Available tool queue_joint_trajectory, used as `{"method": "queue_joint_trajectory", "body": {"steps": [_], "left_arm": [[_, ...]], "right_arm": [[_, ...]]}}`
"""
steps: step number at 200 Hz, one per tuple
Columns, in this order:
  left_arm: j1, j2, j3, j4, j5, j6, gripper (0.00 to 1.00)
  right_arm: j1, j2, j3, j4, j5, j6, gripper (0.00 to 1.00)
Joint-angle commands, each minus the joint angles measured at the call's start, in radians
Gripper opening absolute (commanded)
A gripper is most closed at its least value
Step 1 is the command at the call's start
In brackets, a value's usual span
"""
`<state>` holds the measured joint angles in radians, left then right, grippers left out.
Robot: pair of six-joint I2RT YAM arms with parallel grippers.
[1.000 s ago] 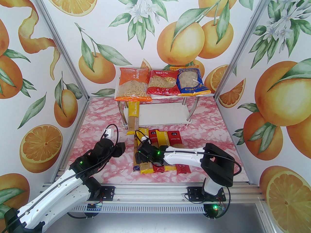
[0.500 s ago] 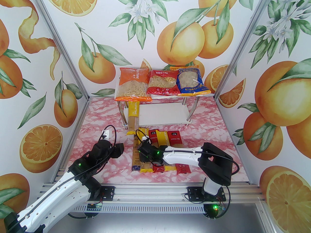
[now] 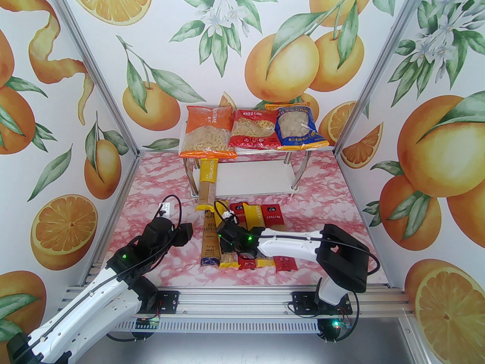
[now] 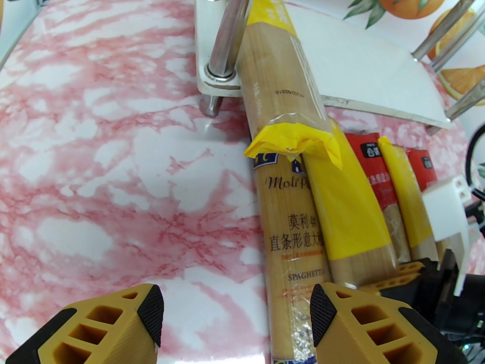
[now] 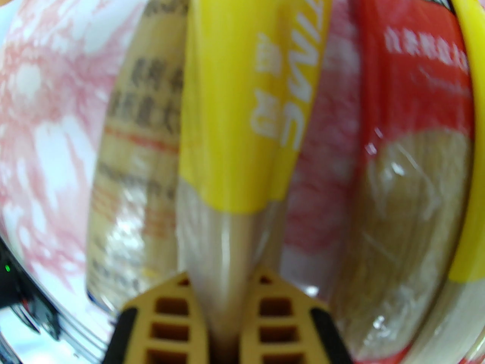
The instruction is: Place and organize the pasta boxes and bags onto the shelf
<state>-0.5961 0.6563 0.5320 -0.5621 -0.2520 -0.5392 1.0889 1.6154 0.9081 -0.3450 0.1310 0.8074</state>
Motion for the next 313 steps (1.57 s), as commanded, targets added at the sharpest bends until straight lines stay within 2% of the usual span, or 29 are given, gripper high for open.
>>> {"method": "queue_joint_trajectory", "body": {"steps": [1,39,81,124,167,239,313], "left_arm": [[0.008,0.009,0.031,0.036,0.013,0.02,0.68],[0.009,0.025,0.039,0.046,0.012,0.028,0.68],[0.012,0.051,0.057,0.062,0.017,0.039,0.68],[0.013,0.069,0.08,0.067,0.02,0.049,0.68],[0.018,0.069,0.099,0.056,0.019,0.059,0.68],[0.03,0.062,0.109,0.039,0.02,0.069,0.68],[0.042,0.049,0.109,0.025,0.02,0.073,0.69]], "right_arm": [[0.007,-0.133,-0.009,-0.026,0.061,-0.028,0.0],[0.006,-0.295,0.006,-0.117,0.138,-0.055,0.0],[-0.027,-0.323,0.101,-0.171,0.165,-0.123,0.0],[-0.158,-0.209,0.194,-0.09,0.092,-0.197,0.0],[-0.245,-0.012,0.37,-0.044,0.059,-0.252,0.0],[-0.314,0.245,0.63,-0.044,0.046,-0.289,0.0],[-0.338,0.361,0.721,0.012,0.07,-0.269,0.0]]}}
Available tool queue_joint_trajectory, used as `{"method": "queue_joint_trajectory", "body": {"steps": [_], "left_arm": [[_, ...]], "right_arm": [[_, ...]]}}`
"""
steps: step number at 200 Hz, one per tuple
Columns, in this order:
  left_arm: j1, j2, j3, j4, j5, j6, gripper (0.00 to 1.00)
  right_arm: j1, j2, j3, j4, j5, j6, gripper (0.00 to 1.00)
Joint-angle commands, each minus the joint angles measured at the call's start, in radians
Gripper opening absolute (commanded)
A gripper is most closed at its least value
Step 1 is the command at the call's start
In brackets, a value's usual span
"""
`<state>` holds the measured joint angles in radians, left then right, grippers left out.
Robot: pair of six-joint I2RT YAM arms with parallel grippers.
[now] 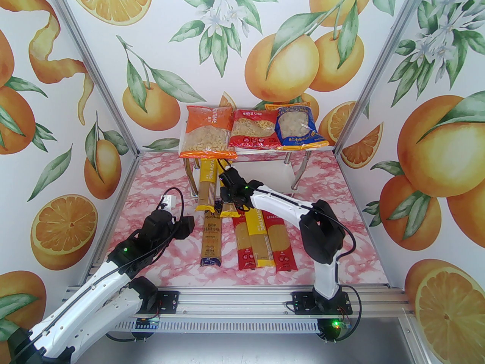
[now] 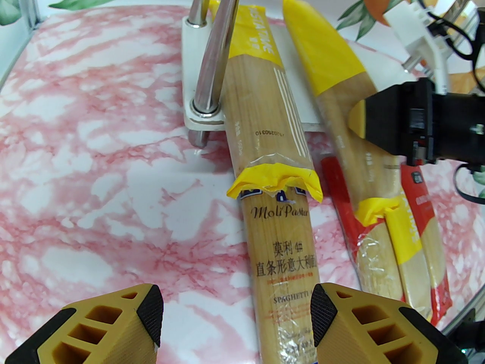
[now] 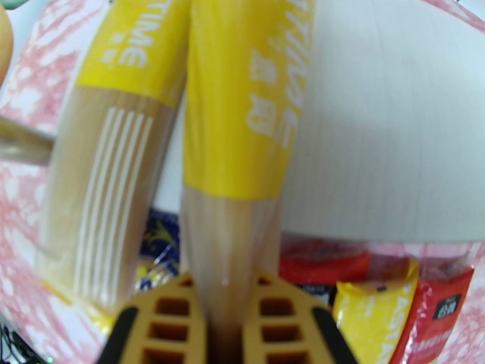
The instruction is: Place and organize the pasta boxes and bags onto the shelf
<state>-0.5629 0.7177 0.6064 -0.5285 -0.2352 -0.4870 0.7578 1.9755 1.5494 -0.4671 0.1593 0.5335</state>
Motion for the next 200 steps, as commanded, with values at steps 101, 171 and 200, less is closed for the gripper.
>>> {"method": "queue_joint_trajectory", "body": {"steps": [101,171,200], "left_arm": [[0.012,-0.024,0.025,-0.022,0.001,0.017,0.69],[0.014,-0.034,0.016,-0.024,-0.004,0.014,0.7],[0.014,-0.041,0.014,-0.026,-0.007,0.014,0.7]], "right_arm": [[-0.015,0.092,0.15,0.163,0.132,0.064,0.0],[-0.021,0.118,0.139,0.145,0.089,0.067,0.26],[-0.021,0.112,0.12,0.149,0.081,0.068,0.3]]}}
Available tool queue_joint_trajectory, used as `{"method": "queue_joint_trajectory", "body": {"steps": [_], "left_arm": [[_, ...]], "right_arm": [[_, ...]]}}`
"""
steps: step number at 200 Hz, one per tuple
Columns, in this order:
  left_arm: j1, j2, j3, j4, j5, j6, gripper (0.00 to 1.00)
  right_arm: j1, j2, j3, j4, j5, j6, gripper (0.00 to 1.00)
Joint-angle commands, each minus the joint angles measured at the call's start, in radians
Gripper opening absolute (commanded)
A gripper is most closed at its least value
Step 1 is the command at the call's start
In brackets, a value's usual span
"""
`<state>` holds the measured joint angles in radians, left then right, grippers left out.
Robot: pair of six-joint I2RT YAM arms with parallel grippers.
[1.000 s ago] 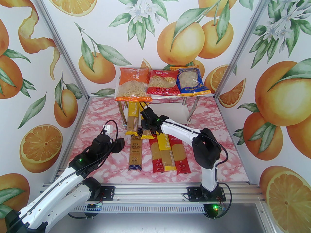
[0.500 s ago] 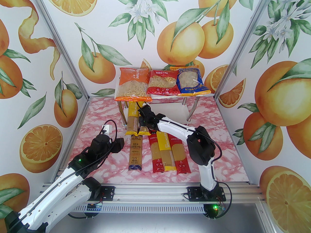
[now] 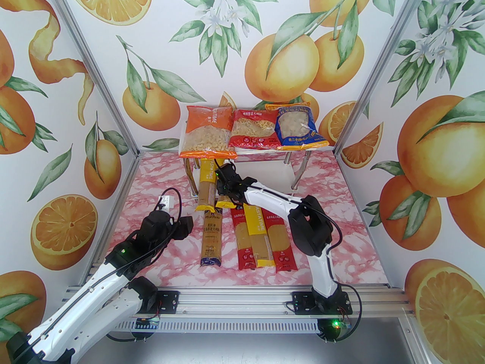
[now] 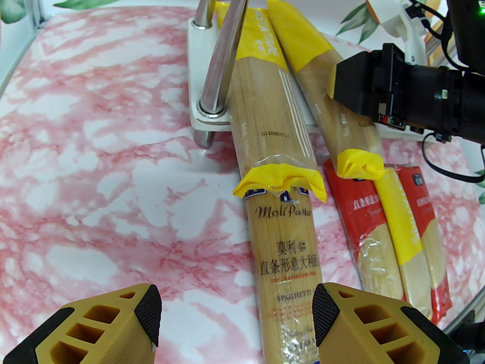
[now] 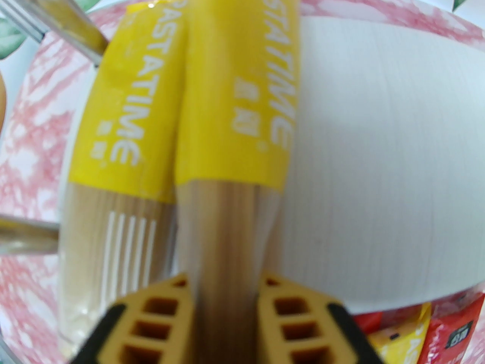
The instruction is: Place and organize the pasta boxes and bags onto the shelf
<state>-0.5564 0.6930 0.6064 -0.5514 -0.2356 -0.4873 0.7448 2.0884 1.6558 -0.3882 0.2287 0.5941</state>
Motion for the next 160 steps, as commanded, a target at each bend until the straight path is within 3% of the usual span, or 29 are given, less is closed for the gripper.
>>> {"method": "queue_joint_trajectory", "body": {"steps": [1,46,100,160], "left_arm": [[0.007,-0.017,0.015,-0.004,-0.007,0.015,0.7],[0.007,-0.018,0.012,-0.004,-0.007,0.014,0.7],[0.008,-0.011,-0.011,-0.001,-0.004,0.012,0.69],[0.007,-0.001,-0.039,0.019,-0.005,0.013,0.61]], "right_arm": [[-0.008,-0.001,0.014,0.071,0.011,0.008,0.3],[-0.009,-0.014,0.009,0.102,-0.045,0.019,0.56],[-0.031,-0.084,-0.089,0.194,-0.105,0.047,0.63],[-0.035,-0.232,-0.289,0.339,-0.132,-0.022,0.65]]}}
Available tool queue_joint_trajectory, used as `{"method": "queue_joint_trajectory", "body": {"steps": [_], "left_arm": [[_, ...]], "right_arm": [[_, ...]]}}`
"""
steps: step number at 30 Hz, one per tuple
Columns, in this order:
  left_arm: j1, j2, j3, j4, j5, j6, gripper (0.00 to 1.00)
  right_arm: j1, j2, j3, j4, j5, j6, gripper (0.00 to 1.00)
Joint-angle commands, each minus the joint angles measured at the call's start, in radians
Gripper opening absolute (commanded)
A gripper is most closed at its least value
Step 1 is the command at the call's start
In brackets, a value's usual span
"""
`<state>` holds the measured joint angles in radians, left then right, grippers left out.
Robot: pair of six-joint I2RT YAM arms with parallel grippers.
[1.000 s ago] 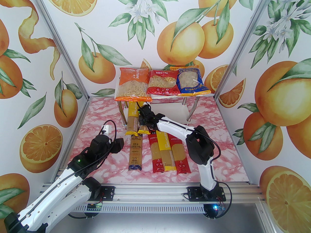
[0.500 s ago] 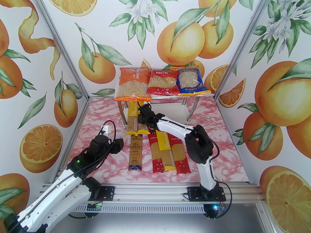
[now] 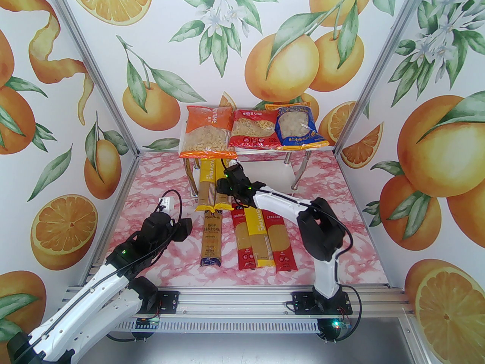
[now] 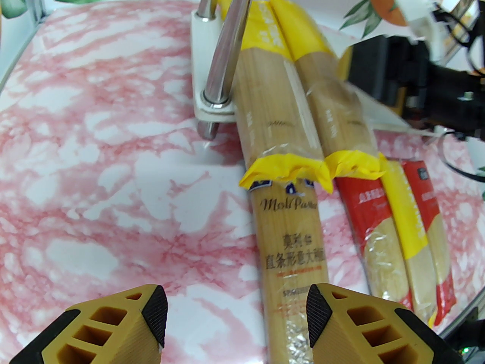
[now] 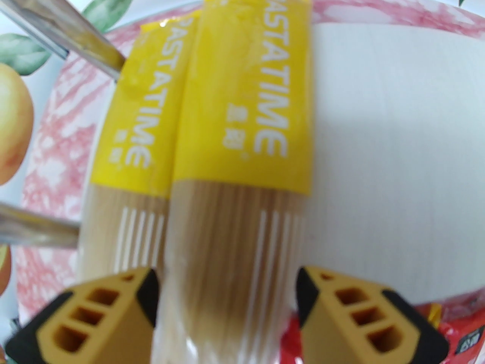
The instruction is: Place and organize the pasta boxes and bags onto the shelf
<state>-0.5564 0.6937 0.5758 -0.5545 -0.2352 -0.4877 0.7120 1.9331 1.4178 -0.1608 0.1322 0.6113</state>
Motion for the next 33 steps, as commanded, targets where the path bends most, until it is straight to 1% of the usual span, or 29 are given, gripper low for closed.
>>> {"method": "queue_joint_trajectory", "body": {"steps": [1,6,9,15,18,21,22,24,26,28,30,31,33], "left_arm": [[0.007,-0.002,-0.008,0.022,-0.006,0.014,0.61],[-0.01,0.004,0.002,0.011,-0.01,0.019,0.59],[-0.058,0.036,0.007,0.004,-0.015,0.006,0.59],[-0.233,0.12,0.026,0.003,-0.07,-0.069,0.58],[-0.331,0.185,0.042,0.038,-0.095,-0.119,0.58],[-0.428,0.297,0.085,0.097,-0.105,-0.155,0.59],[-0.457,0.346,0.105,0.123,-0.103,-0.163,0.59],[-0.492,0.426,0.152,0.171,-0.089,-0.175,0.6],[-0.51,0.502,0.192,0.217,-0.059,-0.186,0.61],[-0.512,0.555,0.206,0.273,-0.027,-0.201,0.62],[-0.509,0.572,0.202,0.306,-0.022,-0.213,0.63],[-0.506,0.575,0.204,0.309,-0.024,-0.215,0.63],[-0.498,0.571,0.212,0.295,-0.024,-0.211,0.64]], "right_arm": [[-0.003,-0.078,-0.053,0.114,-0.036,-0.04,0.65],[-0.003,-0.183,-0.168,0.099,-0.047,-0.061,0.65],[-0.003,-0.276,-0.275,0.062,-0.026,-0.08,0.65],[-0.002,-0.527,-0.476,-0.109,0.054,-0.097,0.66],[-0.003,-0.669,-0.562,-0.213,0.124,-0.08,0.71],[-0.016,-0.789,-0.605,-0.348,0.218,-0.046,0.77],[-0.031,-0.816,-0.615,-0.375,0.219,-0.038,0.78],[-0.082,-0.854,-0.63,-0.425,0.152,-0.036,0.78],[-0.123,-0.87,-0.641,-0.454,0.048,-0.049,0.77],[-0.126,-0.878,-0.659,-0.457,-0.052,-0.061,0.76],[-0.122,-0.877,-0.683,-0.442,-0.143,-0.062,0.76],[-0.12,-0.873,-0.702,-0.43,-0.177,-0.058,0.76],[-0.108,-0.863,-0.738,-0.404,-0.192,-0.045,0.76]]}}
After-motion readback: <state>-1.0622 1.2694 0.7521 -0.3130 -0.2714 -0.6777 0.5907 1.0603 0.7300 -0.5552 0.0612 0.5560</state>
